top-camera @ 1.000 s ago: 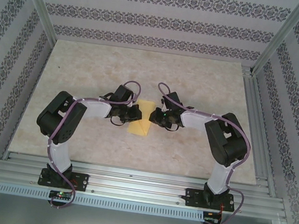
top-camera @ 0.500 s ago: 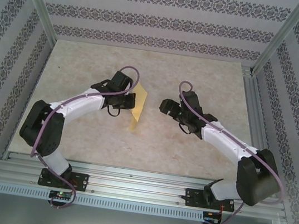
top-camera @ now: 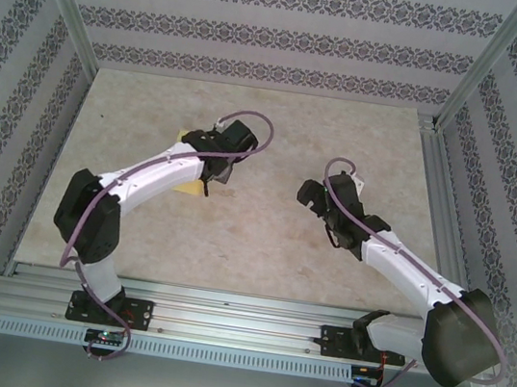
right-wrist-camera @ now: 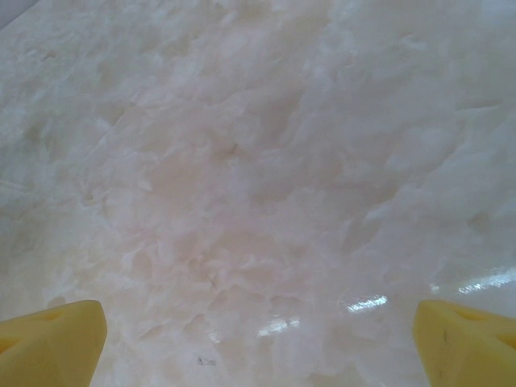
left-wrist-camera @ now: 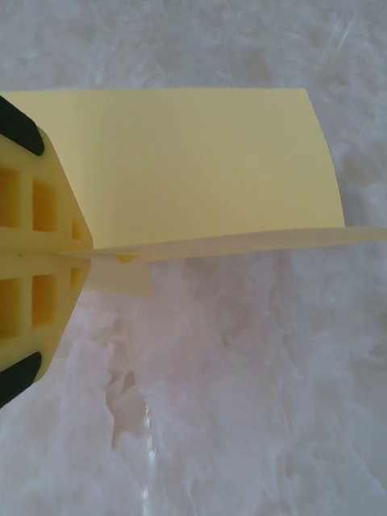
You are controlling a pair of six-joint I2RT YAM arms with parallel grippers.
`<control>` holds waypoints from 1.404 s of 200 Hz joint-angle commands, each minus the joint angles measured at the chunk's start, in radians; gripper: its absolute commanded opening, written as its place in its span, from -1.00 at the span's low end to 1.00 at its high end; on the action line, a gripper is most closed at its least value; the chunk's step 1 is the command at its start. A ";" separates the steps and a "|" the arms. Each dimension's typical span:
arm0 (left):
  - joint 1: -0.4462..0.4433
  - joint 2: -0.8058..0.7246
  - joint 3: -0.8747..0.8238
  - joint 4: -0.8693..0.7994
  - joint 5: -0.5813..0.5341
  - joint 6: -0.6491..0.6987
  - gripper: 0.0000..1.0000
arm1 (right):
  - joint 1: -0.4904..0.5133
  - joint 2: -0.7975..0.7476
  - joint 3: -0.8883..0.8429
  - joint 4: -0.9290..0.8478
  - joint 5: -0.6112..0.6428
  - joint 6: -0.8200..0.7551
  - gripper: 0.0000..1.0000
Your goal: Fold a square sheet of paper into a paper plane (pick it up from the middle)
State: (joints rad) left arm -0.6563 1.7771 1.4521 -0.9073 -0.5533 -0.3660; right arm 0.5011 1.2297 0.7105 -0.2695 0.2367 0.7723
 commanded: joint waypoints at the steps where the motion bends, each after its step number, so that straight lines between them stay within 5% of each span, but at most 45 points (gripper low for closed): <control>1: -0.044 0.114 0.027 -0.066 -0.176 0.006 -0.86 | -0.013 -0.025 -0.017 -0.011 0.032 0.037 0.96; 32: -0.094 0.240 0.052 -0.055 -0.196 -0.045 -0.85 | -0.030 -0.030 -0.031 -0.015 0.006 0.047 0.96; 93: -0.147 0.316 0.053 0.037 0.057 -0.100 -0.71 | -0.081 -0.059 -0.081 -0.015 -0.023 0.109 0.94; 183: -0.142 0.273 0.039 0.106 0.259 -0.097 -0.07 | -0.088 -0.054 -0.069 -0.011 -0.074 0.079 0.94; 281: -0.110 0.255 0.011 0.171 0.421 -0.104 0.08 | -0.088 -0.071 -0.059 -0.029 -0.086 0.072 0.94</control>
State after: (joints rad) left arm -0.7662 2.0720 1.4769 -0.8047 -0.2489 -0.4576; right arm 0.4225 1.1843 0.6327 -0.2939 0.1551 0.8627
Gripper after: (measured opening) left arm 0.540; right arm 0.971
